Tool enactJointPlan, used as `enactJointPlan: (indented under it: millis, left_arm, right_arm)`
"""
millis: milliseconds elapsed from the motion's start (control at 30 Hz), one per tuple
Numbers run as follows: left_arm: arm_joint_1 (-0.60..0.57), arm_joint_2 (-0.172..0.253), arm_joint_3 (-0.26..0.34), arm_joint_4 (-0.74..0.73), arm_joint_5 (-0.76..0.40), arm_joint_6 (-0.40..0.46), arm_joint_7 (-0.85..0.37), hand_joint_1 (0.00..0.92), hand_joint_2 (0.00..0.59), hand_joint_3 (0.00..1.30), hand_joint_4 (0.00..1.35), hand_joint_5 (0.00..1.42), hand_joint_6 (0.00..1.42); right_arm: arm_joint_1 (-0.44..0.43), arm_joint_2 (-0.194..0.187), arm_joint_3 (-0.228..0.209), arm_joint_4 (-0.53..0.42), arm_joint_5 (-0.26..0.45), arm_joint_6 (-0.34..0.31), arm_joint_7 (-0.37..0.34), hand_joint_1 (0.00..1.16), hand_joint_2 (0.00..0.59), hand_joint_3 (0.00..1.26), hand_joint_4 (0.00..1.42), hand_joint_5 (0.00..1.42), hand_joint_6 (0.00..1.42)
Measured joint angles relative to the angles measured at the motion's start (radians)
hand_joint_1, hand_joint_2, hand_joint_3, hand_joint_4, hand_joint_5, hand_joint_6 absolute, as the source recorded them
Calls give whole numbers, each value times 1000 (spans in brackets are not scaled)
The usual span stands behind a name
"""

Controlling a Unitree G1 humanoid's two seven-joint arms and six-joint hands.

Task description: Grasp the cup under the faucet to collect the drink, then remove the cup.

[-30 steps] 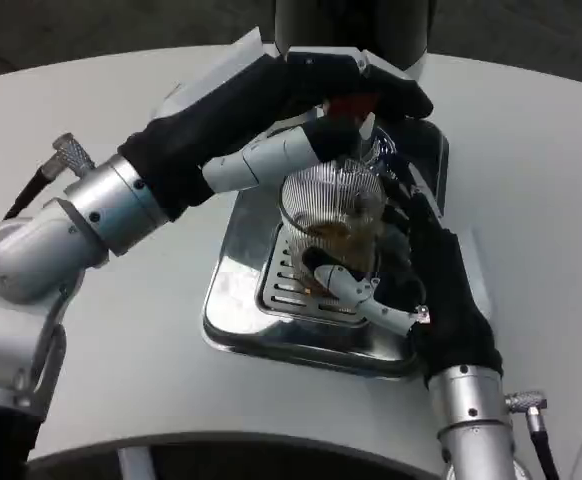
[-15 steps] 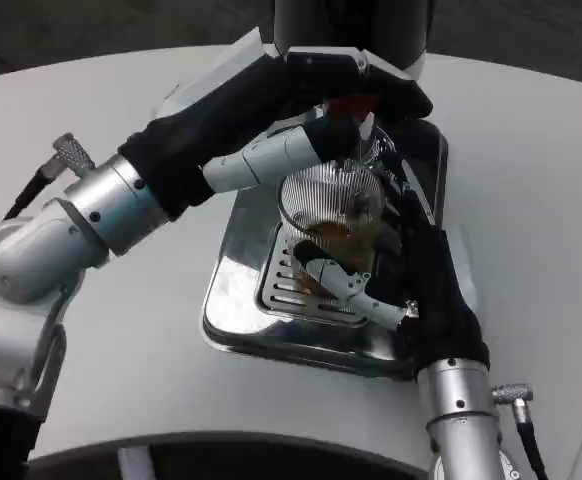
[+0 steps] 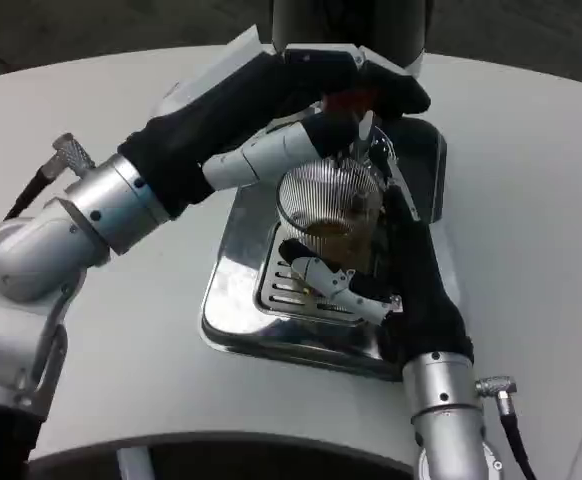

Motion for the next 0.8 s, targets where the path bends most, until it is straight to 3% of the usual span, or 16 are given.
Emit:
enactJointPlan:
  millis: [433, 633, 800]
  left_arm:
    - [19, 0, 7, -34, -8, 49, 33, 0, 49, 476, 327, 307, 184]
    - [48, 0, 20, -75, -19, 89, 40, 0, 51, 418, 248, 229, 129]
    - [68, 0, 28, -98, -42, 118, 42, 0, 51, 283, 90, 146, 70]
  right_arm:
    - [-17, 6, 7, 29, -8, -5, -42, 843, 165, 230, 384, 434, 409]
    - [-31, 7, 6, 45, -10, -6, -55, 856, 169, 335, 454, 505, 455]
    - [-33, 7, 7, 50, -11, -11, -59, 870, 172, 401, 487, 550, 501]
